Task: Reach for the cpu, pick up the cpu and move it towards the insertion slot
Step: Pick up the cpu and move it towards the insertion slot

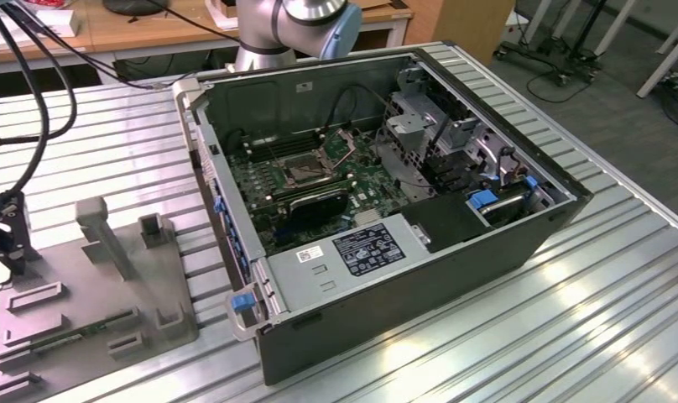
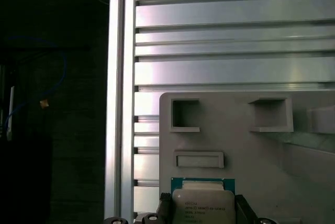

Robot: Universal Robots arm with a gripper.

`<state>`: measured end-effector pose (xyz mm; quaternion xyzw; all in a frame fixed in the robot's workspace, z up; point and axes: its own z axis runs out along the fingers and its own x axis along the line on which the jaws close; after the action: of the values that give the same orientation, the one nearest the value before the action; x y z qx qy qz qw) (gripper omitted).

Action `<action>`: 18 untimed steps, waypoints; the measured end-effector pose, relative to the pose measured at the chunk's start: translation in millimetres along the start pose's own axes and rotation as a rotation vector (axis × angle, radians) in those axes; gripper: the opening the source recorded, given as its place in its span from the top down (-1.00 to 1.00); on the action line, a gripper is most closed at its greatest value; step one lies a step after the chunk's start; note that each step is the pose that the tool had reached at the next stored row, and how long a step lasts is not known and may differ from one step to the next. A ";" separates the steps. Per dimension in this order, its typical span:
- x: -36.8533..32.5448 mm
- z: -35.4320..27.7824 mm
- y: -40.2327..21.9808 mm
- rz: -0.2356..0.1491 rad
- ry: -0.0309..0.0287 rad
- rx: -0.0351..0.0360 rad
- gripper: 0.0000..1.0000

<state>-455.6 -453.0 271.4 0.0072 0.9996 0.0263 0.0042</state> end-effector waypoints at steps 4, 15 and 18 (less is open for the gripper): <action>0.0 -3.4 0.2 0.000 0.0001 0.0001 -0.09; -0.2 -21.9 1.1 0.000 0.0001 0.0000 -0.09; -0.2 -27.8 1.5 0.000 0.0000 0.0000 -0.09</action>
<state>-455.6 -453.0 299.2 0.0072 0.9996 0.0263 0.0042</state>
